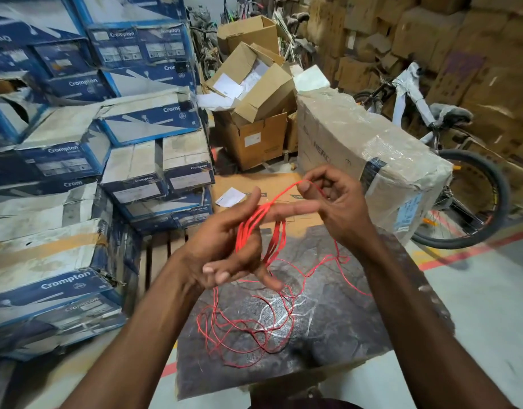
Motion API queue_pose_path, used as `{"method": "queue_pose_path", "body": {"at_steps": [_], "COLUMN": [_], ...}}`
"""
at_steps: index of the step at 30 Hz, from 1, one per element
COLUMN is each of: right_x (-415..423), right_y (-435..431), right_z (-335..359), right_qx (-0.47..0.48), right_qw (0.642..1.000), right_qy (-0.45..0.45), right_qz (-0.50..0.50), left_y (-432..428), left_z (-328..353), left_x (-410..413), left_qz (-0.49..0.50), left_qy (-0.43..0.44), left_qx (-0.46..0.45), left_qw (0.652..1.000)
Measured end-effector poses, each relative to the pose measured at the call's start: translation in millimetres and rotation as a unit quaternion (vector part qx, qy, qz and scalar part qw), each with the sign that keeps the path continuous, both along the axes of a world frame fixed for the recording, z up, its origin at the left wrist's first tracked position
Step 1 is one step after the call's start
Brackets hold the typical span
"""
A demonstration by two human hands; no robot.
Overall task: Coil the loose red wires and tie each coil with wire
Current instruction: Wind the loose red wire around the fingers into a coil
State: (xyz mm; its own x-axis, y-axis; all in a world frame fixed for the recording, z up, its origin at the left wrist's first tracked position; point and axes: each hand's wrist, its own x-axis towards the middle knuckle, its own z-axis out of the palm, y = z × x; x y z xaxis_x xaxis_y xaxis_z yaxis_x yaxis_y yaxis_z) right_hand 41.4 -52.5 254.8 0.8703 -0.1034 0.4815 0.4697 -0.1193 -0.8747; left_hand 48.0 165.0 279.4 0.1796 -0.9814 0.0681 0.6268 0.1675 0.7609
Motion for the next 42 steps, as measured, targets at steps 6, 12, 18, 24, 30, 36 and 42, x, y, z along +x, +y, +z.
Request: {"method": "queue_pose_path", "body": {"at_steps": [6, 12, 18, 24, 30, 36, 42], "right_x": [-10, -29, -47, -71, -85, -59, -23], "right_y": [15, 12, 5, 4, 0, -15, -30], "right_z": [-36, -79, -106, -106, -58, -12, -2], "right_qx": [0.010, -0.015, -0.091, -0.374, -0.487, -0.378, -0.320], "right_qw": [0.996, 0.989, 0.982, 0.918, 0.872, 0.925, 0.944], "right_qy": [0.083, 0.147, 0.165, 0.122, 0.049, -0.046, -0.052], "right_qz": [0.014, 0.018, -0.033, -0.059, 0.018, -0.002, -0.068], "left_y": [-3, -4, -9, -20, -27, -32, -35], "left_z": [23, 33, 16, 8, -12, -52, -49], "left_x": [5, 26, 39, 44, 54, 32, 6], "left_qz": [0.013, 0.121, 0.211, 0.411, 0.527, 0.312, 0.279], "left_qy": [0.094, 0.094, 0.182, 0.173, -0.051, -0.527, -0.354], "left_qx": [-0.200, -0.164, -0.154, -0.042, 0.108, 0.338, 0.255], "left_qw": [0.975, 0.975, 0.948, 0.894, 0.842, 0.714, 0.855]}}
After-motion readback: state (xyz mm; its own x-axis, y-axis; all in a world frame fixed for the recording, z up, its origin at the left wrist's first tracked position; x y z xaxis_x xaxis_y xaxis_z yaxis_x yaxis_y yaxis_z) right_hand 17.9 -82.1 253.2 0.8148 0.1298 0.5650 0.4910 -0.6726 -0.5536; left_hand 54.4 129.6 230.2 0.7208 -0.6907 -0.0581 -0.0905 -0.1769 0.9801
